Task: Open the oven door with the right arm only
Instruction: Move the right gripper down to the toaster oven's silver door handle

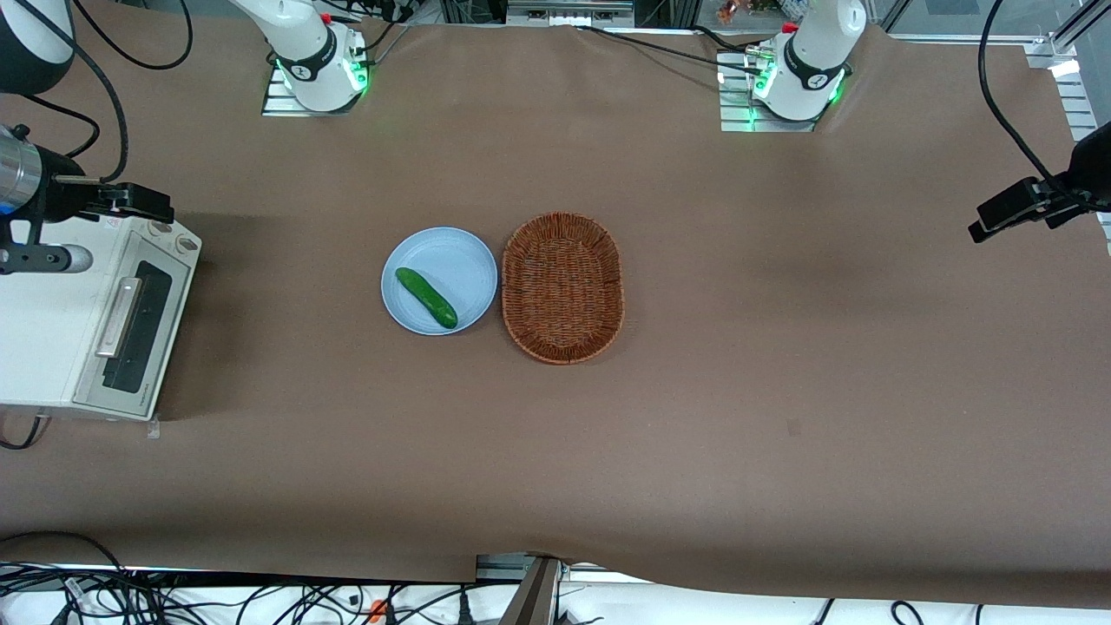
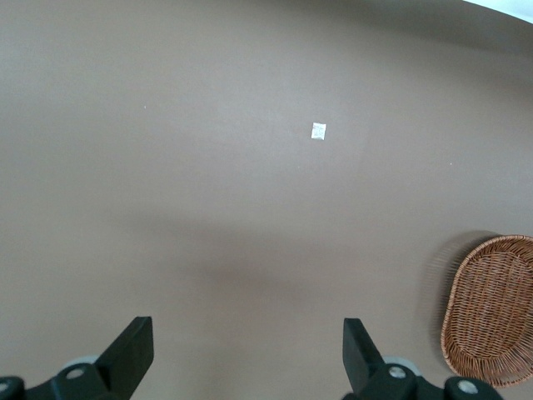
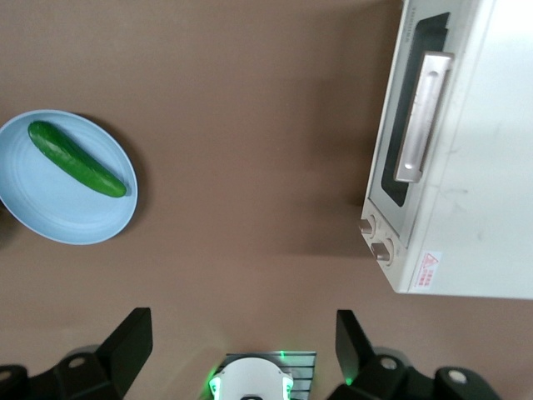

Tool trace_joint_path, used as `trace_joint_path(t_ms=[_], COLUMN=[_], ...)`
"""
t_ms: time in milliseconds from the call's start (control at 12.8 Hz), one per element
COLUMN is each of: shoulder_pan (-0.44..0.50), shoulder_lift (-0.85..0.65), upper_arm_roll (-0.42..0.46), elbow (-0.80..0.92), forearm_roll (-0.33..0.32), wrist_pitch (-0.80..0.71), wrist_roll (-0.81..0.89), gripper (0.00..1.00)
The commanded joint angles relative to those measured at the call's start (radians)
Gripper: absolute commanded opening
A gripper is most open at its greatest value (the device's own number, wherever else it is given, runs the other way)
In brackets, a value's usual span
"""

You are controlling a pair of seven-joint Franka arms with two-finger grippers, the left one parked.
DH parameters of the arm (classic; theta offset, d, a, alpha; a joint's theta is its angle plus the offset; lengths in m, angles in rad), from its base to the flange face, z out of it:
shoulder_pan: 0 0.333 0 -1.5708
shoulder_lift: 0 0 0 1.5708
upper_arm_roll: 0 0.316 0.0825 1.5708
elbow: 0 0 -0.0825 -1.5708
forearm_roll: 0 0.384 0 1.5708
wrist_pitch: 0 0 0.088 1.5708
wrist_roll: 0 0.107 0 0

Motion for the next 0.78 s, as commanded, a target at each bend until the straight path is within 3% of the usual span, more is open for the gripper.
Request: trace_joint_path(t_ms=[0, 157, 392, 706], shoulder_pan=[-0.017, -0.026, -0.014, -0.013], shoulder_lift=[0.051, 0.099, 0.175, 0.266], upper_arm_roll=[0.001, -0.002, -0.002, 0.0], elbow=[0.0, -0.003, -0.029, -0.032], forearm_roll=[0.002, -0.003, -0.144, -0.285], wrist_pitch=[-0.013, -0.016, -0.014, 0.051], wrist_roll=[-0.107, -0.125, -0.3, -0.372], gripper=[0.57, 0.33, 0.0, 0.0])
